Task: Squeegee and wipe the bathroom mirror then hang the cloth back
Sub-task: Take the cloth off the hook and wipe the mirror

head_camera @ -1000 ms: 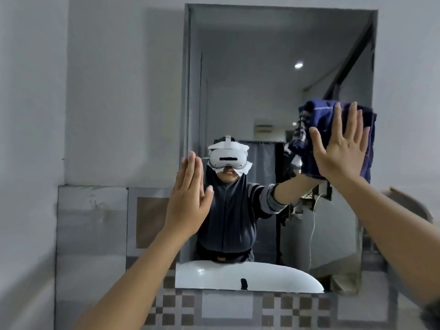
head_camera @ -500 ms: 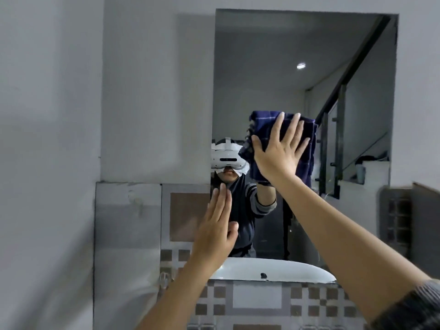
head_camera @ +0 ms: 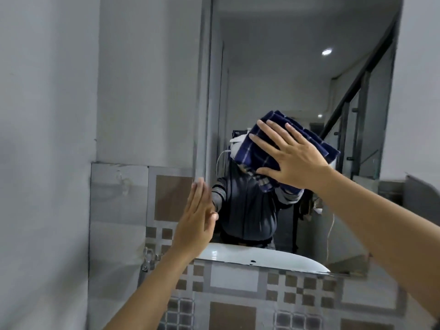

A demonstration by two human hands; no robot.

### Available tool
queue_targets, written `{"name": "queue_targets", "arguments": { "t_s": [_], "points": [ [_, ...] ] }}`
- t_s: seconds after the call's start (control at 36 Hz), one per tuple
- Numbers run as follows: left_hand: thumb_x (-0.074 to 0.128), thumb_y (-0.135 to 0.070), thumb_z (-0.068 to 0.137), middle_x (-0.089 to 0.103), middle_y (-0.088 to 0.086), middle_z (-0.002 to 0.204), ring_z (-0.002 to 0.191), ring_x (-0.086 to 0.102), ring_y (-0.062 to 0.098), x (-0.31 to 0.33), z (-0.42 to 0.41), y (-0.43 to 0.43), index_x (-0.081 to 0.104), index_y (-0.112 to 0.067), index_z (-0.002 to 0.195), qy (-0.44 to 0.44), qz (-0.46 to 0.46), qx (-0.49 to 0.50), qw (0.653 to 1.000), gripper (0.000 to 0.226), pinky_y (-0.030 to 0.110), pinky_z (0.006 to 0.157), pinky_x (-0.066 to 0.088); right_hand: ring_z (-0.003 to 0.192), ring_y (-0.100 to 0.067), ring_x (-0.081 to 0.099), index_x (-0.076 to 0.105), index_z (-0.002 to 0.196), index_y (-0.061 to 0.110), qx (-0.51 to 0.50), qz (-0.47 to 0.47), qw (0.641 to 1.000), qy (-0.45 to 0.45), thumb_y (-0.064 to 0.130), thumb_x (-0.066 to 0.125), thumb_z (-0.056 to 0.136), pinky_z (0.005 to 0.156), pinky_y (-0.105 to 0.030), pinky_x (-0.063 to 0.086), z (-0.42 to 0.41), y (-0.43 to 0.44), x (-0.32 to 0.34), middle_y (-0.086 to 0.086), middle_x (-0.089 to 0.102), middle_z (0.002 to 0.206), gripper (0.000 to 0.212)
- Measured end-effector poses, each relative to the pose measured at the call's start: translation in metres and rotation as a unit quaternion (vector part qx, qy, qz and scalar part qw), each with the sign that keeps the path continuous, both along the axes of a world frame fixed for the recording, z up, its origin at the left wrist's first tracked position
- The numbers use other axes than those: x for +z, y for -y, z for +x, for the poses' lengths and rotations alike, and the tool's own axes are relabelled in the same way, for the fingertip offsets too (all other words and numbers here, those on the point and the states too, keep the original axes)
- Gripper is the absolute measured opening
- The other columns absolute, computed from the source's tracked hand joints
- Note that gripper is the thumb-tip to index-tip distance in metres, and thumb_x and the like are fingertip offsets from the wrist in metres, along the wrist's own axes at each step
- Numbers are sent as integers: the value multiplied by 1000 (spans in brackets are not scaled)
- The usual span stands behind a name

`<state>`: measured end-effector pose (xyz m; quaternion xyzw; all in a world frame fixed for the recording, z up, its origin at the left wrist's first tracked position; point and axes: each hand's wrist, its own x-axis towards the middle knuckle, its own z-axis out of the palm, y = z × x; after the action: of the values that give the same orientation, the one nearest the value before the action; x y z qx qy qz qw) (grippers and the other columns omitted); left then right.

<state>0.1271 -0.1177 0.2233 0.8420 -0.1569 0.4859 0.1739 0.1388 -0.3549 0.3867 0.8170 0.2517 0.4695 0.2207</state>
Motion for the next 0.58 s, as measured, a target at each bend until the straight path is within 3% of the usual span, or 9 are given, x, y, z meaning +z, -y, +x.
{"name": "queue_targets", "arguments": {
  "t_s": [0.11, 0.22, 0.33, 0.39, 0.5, 0.58],
  "points": [
    [47, -27, 93, 5, 3, 156, 143, 2, 13, 10, -5, 7, 12, -8, 146, 36, -34, 40, 998, 66, 10, 108, 2, 146, -19, 3, 5, 149, 27, -10, 96, 995, 5, 72, 15, 80, 118, -39, 3, -3, 54, 9, -3, 3, 159, 83],
    [49, -26, 92, 10, 2, 155, 142, 12, 15, 42, -3, 15, 16, -9, 146, 62, -33, 45, 997, 66, 24, 109, 21, 145, -14, -8, -3, 148, 32, -13, 238, 971, 0, 73, 25, 83, 118, -35, -4, -1, 94, 8, 3, -9, 158, 82],
    [45, -26, 94, 8, 4, 156, 143, 10, 16, 89, 1, 19, 13, -8, 146, 81, -13, 41, 996, 64, 26, 110, 16, 145, -13, -10, -2, 148, 33, -1, 358, 934, -6, 64, 35, 86, 117, -36, -5, 4, 100, -4, 3, -10, 158, 79],
    [43, -25, 95, 9, 5, 156, 143, 9, 17, 114, 4, 19, 15, -7, 146, 93, -2, 37, 995, 61, 28, 114, 15, 145, -14, -10, 0, 148, 32, 27, 437, 899, -13, 64, 37, 87, 116, -36, -7, 5, 90, -15, 3, -10, 158, 78],
    [39, -24, 95, 13, 5, 156, 143, 9, 16, 162, 8, 18, 19, -7, 145, 118, 24, 43, 992, 56, 28, 113, 15, 145, -17, -8, 2, 148, 30, 55, 615, 786, 13, 61, 38, 87, 116, -40, -8, 8, 49, -43, -1, -7, 158, 78],
    [39, -24, 96, 10, 3, 156, 143, 7, 14, 185, 11, 14, 18, -8, 145, 129, 48, 34, 990, 57, 25, 112, 13, 145, -21, -6, 4, 149, 25, 45, 684, 728, 26, 56, 39, 90, 115, -45, -5, 9, 9, -59, -4, -4, 159, 75]
  ]
}}
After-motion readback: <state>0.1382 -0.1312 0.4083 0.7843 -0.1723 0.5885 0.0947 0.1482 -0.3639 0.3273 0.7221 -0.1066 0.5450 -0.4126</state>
